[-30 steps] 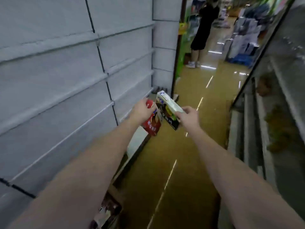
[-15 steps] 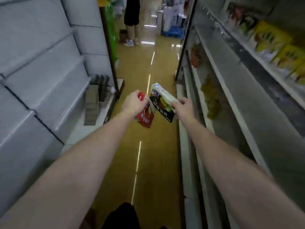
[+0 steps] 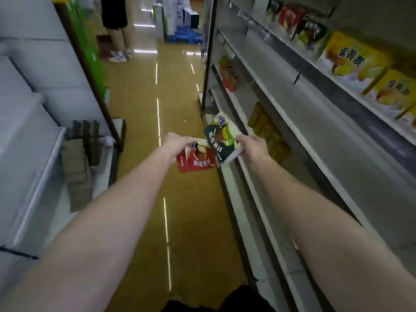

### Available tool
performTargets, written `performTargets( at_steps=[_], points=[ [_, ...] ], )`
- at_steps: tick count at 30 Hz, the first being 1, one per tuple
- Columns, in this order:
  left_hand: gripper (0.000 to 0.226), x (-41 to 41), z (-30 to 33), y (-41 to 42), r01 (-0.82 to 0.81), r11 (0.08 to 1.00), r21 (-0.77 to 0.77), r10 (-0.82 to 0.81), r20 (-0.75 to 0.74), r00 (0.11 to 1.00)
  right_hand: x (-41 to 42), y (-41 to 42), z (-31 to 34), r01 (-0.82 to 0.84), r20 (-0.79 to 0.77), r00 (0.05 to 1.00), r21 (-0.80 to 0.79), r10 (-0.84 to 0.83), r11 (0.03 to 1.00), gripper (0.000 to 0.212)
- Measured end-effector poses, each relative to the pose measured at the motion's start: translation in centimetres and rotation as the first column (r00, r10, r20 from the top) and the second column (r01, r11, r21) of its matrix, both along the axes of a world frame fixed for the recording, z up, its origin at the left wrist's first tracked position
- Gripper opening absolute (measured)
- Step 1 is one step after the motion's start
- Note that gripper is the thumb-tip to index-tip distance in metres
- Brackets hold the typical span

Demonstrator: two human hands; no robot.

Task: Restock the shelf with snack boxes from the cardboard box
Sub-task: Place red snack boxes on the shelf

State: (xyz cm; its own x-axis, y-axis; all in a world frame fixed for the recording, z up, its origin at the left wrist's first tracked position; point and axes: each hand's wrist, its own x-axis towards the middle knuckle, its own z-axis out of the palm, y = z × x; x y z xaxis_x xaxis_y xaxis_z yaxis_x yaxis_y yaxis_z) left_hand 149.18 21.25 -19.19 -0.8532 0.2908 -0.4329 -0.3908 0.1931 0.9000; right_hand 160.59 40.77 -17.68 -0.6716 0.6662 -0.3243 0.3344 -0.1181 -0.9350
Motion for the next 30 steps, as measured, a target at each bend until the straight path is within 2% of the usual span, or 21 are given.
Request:
performTargets(
  at_steps=[3, 4, 6, 10, 14, 18, 19, 21, 24, 26, 27, 30],
  points=[
    [0.024, -3.7, 0.6, 0.0, 0.003, 0.993, 0.121, -0.02, 0.141, 0.99, -2.9, -0.1, 0.9, -0.109, 0.034, 0.993, -0.086, 0.113, 0.99, 0.025],
    [0.015, -4.7, 1.1, 0.2, 0.044, 0.991, 0.125, -0.063, 0.154, 0.986, -4.0, -0.2, 1.1, -0.139, 0.037, 0.989, -0.115, 0.144, 0.984, 0.032],
    [0.01, -6.5, 2.2, 0.6, 0.114, 0.988, 0.101, -0.13, 0.163, 0.978, -6.1, -0.3, 1.4, -0.204, 0.053, 0.975, -0.158, 0.214, 0.966, 0.048],
    [0.017, -11.8, 3.2, 2.0, 0.234, 0.971, 0.047, -0.239, 0.147, 0.96, -11.5, 0.4, 1.1, -0.219, 0.078, 0.969, -0.169, 0.234, 0.961, 0.051],
    [0.018, -18.4, 3.7, 4.1, 0.308, 0.95, 0.049, -0.311, 0.096, 0.946, -17.4, 2.1, 0.8, -0.112, 0.098, 0.987, -0.129, 0.125, 0.985, 0.034],
    [0.042, -25.7, 4.0, 7.8, 0.38, 0.925, 0.012, -0.38, 0.065, 0.923, -23.9, 5.0, 0.8, -0.019, 0.059, 0.998, -0.131, 0.027, 0.991, 0.04],
    [0.043, -27.2, 4.5, 8.8, 0.392, 0.92, 0.001, -0.392, 0.066, 0.918, -25.6, 5.7, 1.0, 0.009, 0.045, 0.999, -0.137, -0.003, 0.991, 0.033],
    [0.027, -30.2, 5.0, 10.8, 0.416, 0.909, -0.012, -0.415, 0.052, 0.908, -28.8, 7.2, 1.3, 0.044, 0.014, 0.999, -0.134, -0.042, 0.99, 0.025],
    [0.021, -35.2, 5.0, 13.8, 0.433, 0.901, -0.037, -0.433, 0.013, 0.901, -33.2, 9.8, 1.4, 0.112, -0.015, 0.993, -0.086, -0.113, 0.99, 0.026],
    [0.019, -37.6, 5.1, 15.6, 0.437, 0.899, -0.016, -0.437, 0.003, 0.899, -34.8, 10.8, 2.3, 0.158, 0.027, 0.987, -0.07, -0.157, 0.985, 0.032],
    [0.017, -38.4, 5.3, 16.3, 0.447, 0.894, -0.008, -0.447, -0.001, 0.894, -35.5, 11.1, 2.8, 0.184, 0.028, 0.983, -0.069, -0.182, 0.98, 0.027],
    [0.037, -41.6, 6.0, 18.8, 0.513, 0.858, 0.017, -0.513, -0.007, 0.858, -37.3, 12.5, 4.4, 0.265, -0.037, 0.963, -0.073, -0.268, 0.961, 0.012]
  ],
)
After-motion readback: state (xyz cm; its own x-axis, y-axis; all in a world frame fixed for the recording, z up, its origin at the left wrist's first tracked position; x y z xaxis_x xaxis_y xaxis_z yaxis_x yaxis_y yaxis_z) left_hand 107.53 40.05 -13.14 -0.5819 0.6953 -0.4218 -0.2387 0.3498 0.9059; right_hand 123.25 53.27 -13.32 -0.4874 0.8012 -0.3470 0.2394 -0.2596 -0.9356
